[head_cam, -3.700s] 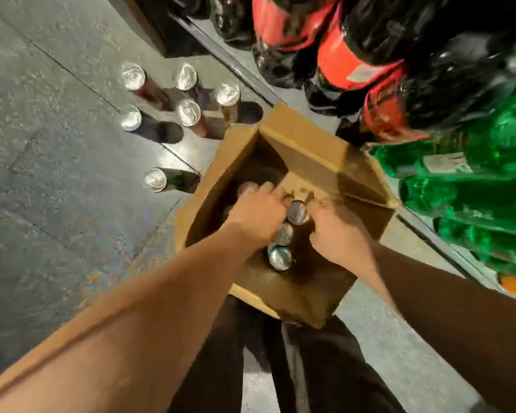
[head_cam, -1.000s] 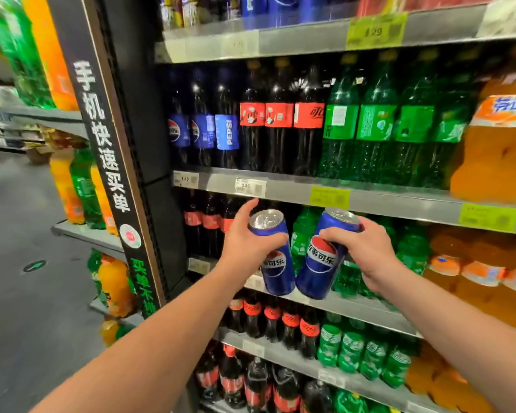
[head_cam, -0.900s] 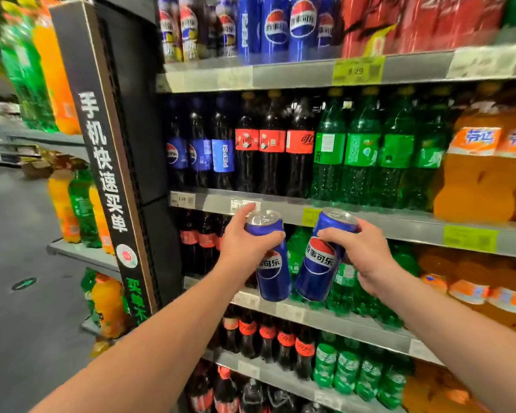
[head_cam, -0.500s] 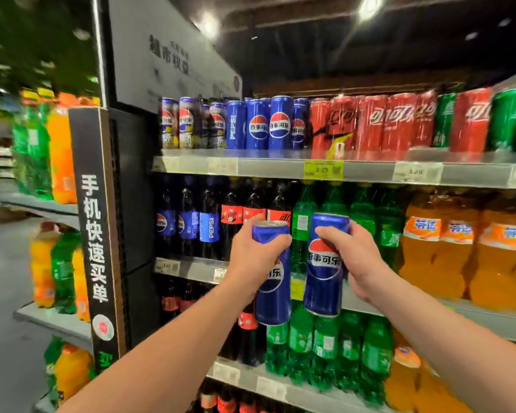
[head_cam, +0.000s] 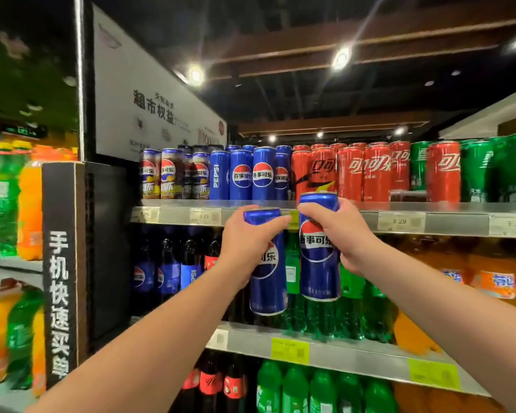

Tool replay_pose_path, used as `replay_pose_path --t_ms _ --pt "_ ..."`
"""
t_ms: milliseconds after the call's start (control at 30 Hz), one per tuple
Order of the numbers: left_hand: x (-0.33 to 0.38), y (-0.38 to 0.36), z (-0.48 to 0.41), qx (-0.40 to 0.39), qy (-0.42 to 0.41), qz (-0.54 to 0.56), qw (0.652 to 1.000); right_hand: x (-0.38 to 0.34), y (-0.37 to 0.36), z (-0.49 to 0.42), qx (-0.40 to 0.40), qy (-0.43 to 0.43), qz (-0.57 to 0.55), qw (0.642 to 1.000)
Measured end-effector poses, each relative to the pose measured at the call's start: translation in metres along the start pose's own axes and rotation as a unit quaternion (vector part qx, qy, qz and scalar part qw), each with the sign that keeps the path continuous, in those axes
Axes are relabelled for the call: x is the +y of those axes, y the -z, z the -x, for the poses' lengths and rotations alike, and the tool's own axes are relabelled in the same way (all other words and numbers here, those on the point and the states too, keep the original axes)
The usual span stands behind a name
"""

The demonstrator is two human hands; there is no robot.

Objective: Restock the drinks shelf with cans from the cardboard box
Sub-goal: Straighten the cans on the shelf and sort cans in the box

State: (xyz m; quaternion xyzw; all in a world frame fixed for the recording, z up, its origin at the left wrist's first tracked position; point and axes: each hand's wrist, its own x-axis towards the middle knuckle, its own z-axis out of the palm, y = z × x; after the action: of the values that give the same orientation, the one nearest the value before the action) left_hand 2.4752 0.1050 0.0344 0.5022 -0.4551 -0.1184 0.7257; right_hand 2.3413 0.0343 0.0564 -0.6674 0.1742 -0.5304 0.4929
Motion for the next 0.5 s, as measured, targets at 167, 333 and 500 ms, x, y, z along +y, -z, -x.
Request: replay_pose_path --t_ms 167,333,500 --pt "0.021 -0.001 -0.037 0.039 -0.013 -0.011 0.999 -0.021 0.000 -0.038 -0.020 0.023 -0.022 0.999" --pt "0.038 -0.005 -0.074 0.075 -0.040 -0.020 0.996 -0.036 -0.001 -0.083 -0.041 0.029 -0.033 0.998" --pt "0.053 -0.006 -0.101 0.100 -0.057 0.014 0.993 -0.050 -0.008 -0.123 -0.020 0.058 -0.042 0.997"
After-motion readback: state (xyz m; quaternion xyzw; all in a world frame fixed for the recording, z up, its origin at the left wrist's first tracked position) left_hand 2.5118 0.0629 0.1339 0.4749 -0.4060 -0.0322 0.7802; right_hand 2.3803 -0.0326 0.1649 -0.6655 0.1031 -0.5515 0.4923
